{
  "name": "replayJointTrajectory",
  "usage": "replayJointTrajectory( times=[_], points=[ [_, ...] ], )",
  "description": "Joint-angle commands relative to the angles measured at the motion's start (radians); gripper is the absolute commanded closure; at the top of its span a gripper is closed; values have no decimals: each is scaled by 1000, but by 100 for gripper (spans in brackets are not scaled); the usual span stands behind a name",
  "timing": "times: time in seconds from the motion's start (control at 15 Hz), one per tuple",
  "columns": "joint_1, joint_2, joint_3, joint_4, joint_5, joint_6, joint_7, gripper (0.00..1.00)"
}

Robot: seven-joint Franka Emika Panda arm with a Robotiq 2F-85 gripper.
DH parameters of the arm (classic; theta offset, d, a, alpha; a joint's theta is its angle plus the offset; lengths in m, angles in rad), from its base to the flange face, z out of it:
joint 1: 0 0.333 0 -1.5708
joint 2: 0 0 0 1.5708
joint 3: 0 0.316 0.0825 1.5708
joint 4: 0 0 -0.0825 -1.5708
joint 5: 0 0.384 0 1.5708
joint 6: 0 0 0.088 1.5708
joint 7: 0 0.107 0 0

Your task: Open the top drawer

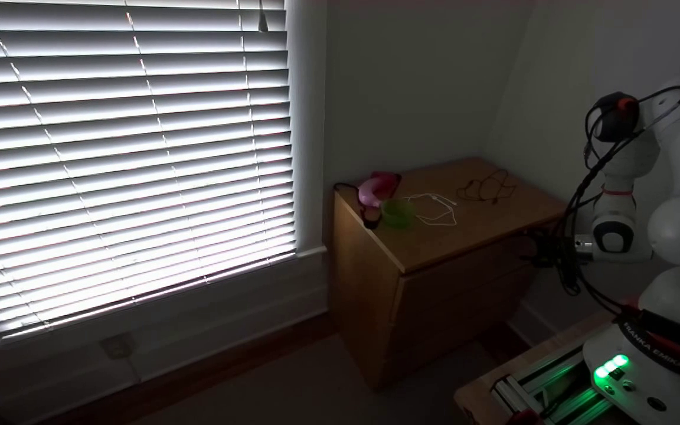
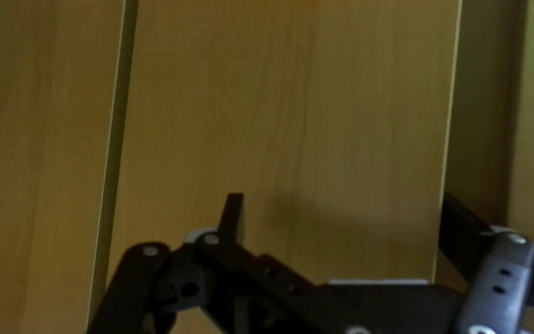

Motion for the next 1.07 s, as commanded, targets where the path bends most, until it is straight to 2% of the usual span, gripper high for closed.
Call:
replayJointTrajectory(
  times=[0.0, 0.47, 1.0],
  points=[
    [85, 14, -64, 11, -73, 85, 49, 0],
    [101, 14, -106, 52, -264, 145, 131, 0],
    [64, 4, -112, 78, -449, 167, 238, 0]
  ],
)
